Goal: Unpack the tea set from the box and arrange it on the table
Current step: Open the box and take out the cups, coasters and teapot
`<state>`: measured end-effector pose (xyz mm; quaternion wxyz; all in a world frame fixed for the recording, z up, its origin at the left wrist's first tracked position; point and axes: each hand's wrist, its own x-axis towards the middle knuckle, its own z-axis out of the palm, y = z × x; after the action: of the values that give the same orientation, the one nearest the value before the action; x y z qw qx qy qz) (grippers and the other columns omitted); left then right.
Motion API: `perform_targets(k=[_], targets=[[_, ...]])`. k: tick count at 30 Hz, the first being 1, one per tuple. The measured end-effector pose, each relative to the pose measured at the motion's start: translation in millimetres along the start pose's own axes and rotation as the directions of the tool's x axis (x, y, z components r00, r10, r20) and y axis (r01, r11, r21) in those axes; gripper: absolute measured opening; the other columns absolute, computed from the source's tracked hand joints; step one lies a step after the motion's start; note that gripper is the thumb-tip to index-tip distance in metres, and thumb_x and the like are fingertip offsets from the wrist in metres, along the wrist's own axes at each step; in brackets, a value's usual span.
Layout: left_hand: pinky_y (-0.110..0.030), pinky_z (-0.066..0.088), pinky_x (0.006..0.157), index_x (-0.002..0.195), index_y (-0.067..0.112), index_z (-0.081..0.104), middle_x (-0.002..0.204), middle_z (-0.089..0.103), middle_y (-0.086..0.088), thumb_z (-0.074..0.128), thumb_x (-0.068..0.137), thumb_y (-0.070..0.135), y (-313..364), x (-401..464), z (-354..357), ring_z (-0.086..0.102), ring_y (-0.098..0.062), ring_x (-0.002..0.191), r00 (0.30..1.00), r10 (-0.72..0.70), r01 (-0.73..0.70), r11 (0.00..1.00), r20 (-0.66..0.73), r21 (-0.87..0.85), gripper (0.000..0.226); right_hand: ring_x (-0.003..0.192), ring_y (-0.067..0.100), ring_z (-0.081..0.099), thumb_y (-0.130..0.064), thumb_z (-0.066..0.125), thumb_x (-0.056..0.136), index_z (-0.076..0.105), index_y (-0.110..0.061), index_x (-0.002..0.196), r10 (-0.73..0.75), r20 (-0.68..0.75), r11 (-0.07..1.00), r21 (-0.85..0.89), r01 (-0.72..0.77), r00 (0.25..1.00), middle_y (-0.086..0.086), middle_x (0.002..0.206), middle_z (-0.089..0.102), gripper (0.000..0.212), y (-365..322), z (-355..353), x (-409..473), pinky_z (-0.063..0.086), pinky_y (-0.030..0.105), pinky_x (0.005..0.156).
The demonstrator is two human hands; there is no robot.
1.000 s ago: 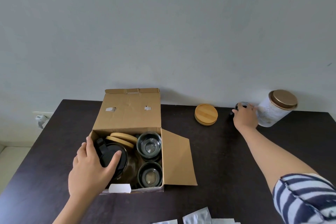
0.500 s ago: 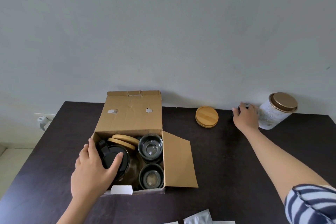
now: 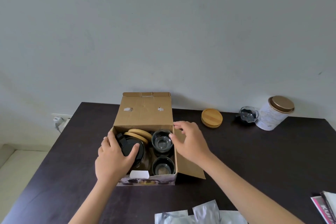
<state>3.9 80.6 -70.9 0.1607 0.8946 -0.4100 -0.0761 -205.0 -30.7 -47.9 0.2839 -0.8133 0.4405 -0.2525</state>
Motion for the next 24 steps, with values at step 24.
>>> perform_targets(k=[24], targets=[[-0.046,0.049,0.087,0.147,0.011,0.014,0.145,0.036,-0.017,0.045,0.076,0.075,-1.5,0.6,0.9,0.041,-0.036,0.128,1.000,0.026,-0.026,0.999,-0.016,-0.034,0.100,0.108,0.015,0.052,-0.058,0.072,0.068,0.047,-0.020,0.129,0.081,-0.085,0.986,-0.142,-0.092,0.993,-0.004,0.118,0.055,0.076,-33.6,-0.6,1.5,0.048,0.033,0.090]])
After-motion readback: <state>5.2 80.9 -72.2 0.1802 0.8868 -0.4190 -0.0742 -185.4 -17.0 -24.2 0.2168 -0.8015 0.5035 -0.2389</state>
